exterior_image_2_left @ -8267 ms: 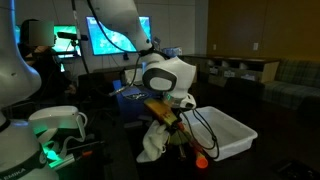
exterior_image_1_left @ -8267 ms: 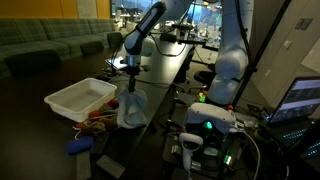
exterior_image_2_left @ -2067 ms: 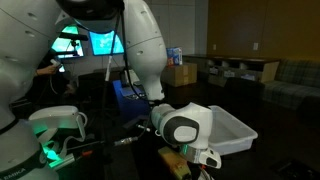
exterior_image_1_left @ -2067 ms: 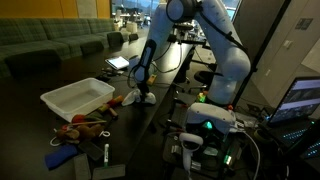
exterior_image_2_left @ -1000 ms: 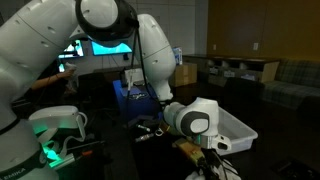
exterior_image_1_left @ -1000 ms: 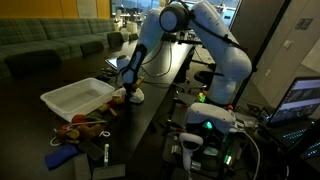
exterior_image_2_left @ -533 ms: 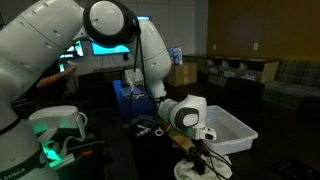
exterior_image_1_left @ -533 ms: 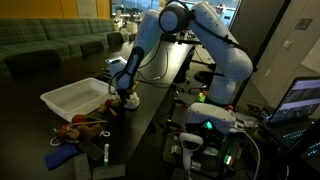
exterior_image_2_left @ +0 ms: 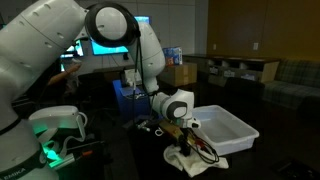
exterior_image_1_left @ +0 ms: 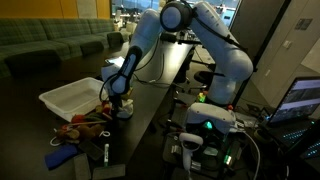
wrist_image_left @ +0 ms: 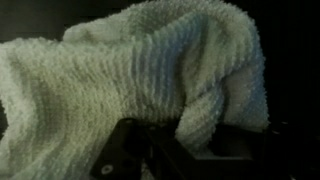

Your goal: Wipe the counter with the cloth

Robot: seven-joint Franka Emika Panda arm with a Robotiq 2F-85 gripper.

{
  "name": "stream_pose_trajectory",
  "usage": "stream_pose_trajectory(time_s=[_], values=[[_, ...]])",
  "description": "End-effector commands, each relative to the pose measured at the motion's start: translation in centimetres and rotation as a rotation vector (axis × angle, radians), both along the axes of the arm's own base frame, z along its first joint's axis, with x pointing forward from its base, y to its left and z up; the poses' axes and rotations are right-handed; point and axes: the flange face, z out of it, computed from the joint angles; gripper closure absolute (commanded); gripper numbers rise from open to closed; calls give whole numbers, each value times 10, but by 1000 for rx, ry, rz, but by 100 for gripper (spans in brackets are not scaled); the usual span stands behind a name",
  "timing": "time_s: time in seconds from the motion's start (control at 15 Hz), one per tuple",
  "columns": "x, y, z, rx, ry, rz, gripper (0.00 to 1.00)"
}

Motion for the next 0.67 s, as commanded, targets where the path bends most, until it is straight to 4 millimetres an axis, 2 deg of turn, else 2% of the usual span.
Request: stream_pose_trajectory(time_s=[0.0, 0.33, 0.6], values=[[-9, 51, 4, 65, 1, 62, 99], [-20, 117, 2, 117, 7, 142, 99], [-23, 157, 2, 141, -52, 173, 99]])
